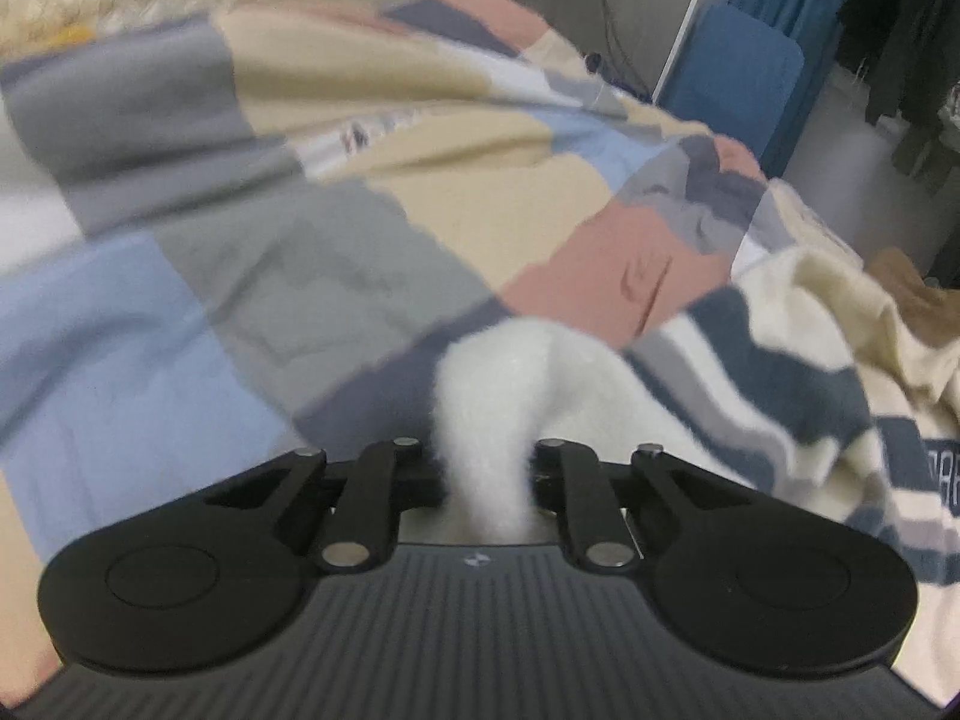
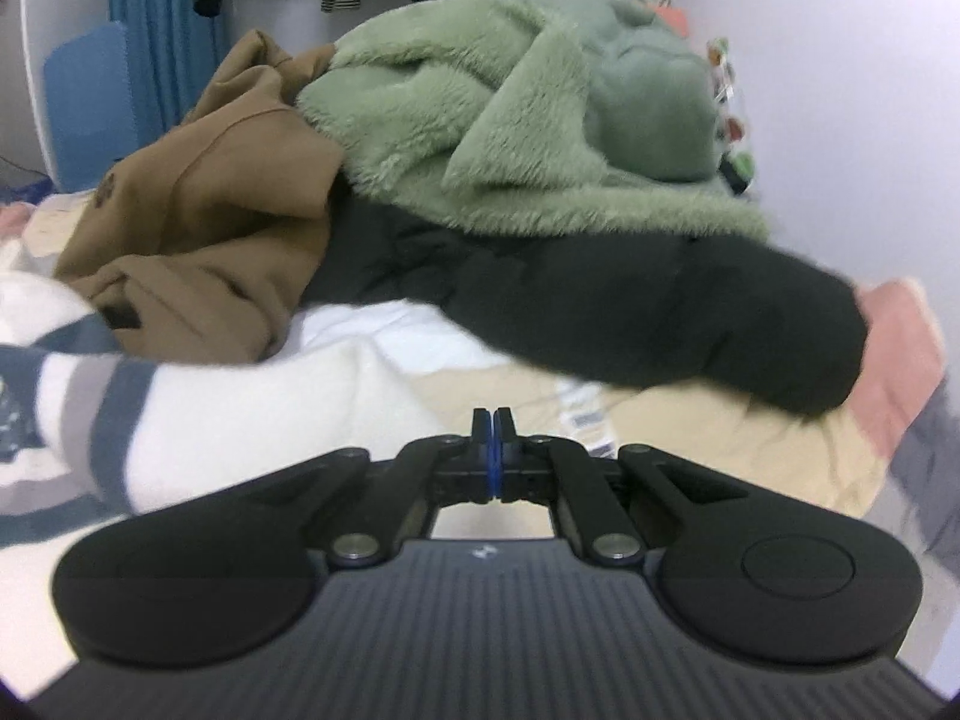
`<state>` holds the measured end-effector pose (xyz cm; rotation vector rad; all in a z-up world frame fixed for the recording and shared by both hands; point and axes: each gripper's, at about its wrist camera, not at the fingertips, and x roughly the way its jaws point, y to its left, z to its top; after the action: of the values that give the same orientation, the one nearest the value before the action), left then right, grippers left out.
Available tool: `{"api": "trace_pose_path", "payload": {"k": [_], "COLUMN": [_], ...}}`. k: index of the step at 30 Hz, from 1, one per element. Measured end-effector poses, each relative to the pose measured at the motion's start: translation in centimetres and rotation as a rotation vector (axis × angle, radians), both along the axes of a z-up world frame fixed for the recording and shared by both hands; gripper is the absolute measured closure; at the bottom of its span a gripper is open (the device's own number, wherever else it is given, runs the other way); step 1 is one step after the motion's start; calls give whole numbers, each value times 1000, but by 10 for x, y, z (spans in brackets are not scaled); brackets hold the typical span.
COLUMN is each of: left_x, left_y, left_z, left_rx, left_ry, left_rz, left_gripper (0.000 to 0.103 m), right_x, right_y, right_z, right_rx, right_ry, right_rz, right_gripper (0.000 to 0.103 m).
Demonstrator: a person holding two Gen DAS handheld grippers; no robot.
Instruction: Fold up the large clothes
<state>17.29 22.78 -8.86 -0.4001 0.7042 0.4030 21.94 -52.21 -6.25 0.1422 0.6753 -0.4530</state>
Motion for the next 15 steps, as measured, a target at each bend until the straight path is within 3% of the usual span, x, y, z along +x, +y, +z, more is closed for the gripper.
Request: {"api": "trace_pose_path", "payload": {"k": [5,9,12,15], "left_x": [21,46,60,73], "left_y": [33,70,94,112], "left_z": [41,58,51,20], "left_rx": [127,188,188,136], "left_ry": [-19,-3,22,98], "left_rz": [40,86,128,156], "left_gripper": [88,88,88,88], "right_x": [-14,-24,-34,-42], "right_y": [0,-5,-10,-17], "right_z": [-1,0,2,-2], "right_rx": [120,188,213,229], "right_ry": [-43,-70,-91,-102], "right_rz": [49,58,65,70], "right_gripper": [98,97,97,96]}}
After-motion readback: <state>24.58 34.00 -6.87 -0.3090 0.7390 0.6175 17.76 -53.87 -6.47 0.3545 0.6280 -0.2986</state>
